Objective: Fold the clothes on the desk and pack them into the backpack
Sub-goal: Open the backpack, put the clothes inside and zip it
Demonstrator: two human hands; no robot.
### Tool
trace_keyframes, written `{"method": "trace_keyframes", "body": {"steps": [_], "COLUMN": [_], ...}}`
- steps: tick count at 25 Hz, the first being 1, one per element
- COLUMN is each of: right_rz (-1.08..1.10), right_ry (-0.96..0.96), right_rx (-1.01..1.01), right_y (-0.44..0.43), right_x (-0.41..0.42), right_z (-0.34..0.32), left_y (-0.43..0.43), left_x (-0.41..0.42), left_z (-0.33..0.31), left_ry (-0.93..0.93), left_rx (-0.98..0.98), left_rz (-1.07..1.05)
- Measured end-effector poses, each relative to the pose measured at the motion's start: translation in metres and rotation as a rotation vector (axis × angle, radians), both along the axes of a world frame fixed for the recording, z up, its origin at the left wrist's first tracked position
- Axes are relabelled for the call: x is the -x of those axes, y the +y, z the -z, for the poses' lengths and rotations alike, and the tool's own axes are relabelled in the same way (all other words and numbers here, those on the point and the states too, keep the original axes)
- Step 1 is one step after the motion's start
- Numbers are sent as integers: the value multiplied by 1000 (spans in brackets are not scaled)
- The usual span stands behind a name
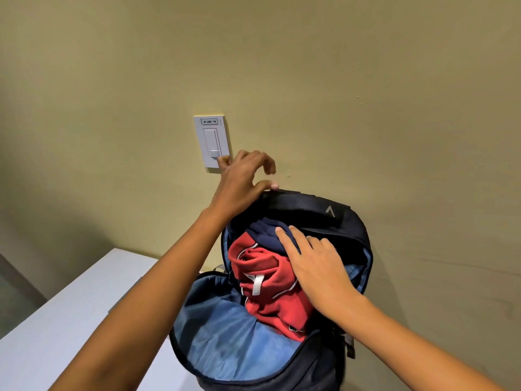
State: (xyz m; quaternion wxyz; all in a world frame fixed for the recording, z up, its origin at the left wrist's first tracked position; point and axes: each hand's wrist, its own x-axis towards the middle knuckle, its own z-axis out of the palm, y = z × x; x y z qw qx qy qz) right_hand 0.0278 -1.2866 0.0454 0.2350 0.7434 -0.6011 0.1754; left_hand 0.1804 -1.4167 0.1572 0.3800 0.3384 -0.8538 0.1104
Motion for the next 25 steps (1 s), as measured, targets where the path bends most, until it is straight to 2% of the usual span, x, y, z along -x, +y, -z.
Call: {"method": "trace_keyframes", "body": {"steps": [3, 7, 12, 20, 23, 25], "right_rz": [-9, -32, -36, -40, -72, -85], "right_ry": [2, 0, -21, -7, 18, 39], "right_rx": [11, 43, 43, 27, 34, 36], "right_y": [1, 1, -1, -1, -2, -4], "right_x": [3, 1, -3, -3, -2, 0], "right_z": [3, 7, 3, 4, 4, 4], "left_y": [3, -1, -15, -28, -25, -21], "left_x": [-20, -37, -29, -28, -25, -15], "left_z": [20, 42, 24, 28, 35, 44], "left_ry": [-227, -329, -506, -558, -620, -634], "left_rx": [158, 151, 142, 216, 218, 285], "left_rz": [44, -67, -159, -149, -204, -271]}}
